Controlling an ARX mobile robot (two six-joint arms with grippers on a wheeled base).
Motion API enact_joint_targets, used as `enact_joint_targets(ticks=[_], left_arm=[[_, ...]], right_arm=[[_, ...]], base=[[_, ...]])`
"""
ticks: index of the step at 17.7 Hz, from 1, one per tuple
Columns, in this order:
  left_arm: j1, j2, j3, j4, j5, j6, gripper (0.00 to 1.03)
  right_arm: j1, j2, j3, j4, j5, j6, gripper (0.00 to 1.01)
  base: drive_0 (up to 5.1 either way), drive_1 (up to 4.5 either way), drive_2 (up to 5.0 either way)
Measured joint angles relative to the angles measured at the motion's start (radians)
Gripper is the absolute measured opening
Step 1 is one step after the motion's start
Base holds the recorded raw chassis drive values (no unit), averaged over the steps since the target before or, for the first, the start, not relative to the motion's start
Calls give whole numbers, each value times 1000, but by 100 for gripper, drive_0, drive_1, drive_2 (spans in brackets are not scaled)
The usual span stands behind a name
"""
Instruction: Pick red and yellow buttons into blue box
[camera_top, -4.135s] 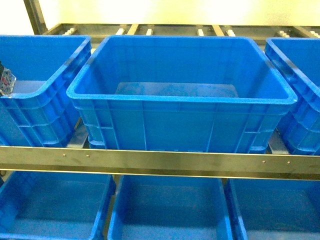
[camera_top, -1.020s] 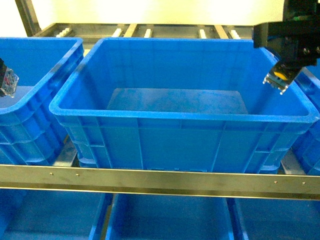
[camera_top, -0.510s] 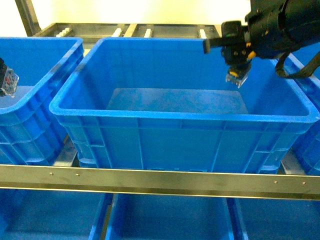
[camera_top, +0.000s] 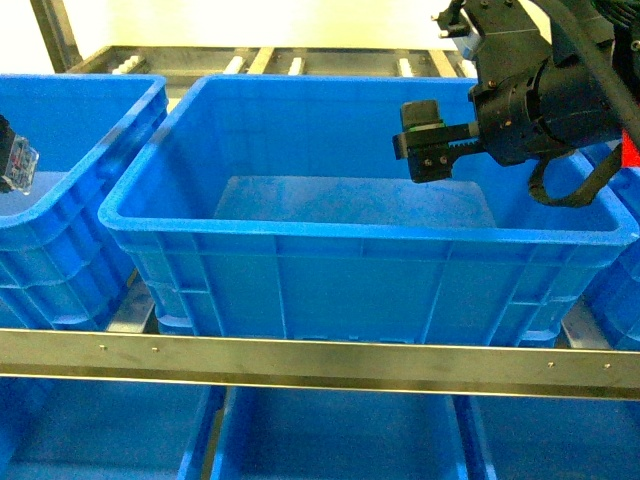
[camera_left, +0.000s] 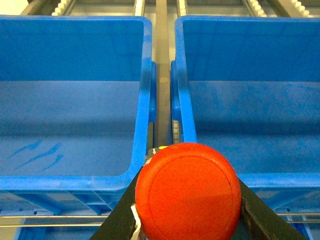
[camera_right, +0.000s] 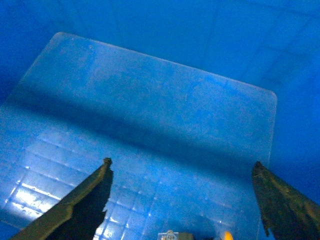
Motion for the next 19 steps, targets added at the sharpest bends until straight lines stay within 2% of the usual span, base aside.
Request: enact_joint_targets(ticks=[1,2,6,9,10,12,14,16,19], left_arm=[[0,0,0,-1,0,0,31],[0,0,0,0,0,0,31],[0,0,0,0,0,0,31],[0,0,0,0,0,0,31],[0,0,0,0,0,0,31],[0,0,0,-1,0,0,31],[0,0,0,-1,0,0,31],[0,0,0,-1,-1,0,31],[0,0,0,0,0,0,31]], right_arm=[[-4,-21,-24,-2,-1,6,93],[-4,-32,-35,14,0,8,100],[-26,-165,-122,93,20,29,98],[-74,-374,-267,120,15,38,98],[-88,-461,-333,123,19,53,98],[-77,-678,-497,123,35,81,98],[-66,-805,-588,98,61,102,98],[-47,-914,-671,53,111,129,98],[-2,-1042,-775,5,224,137,98]], base=[[0,0,0],[0,0,0],[0,0,0],[0,0,0],[0,0,0],[0,0,0],[0,0,0],[0,0,0],[0,0,0]])
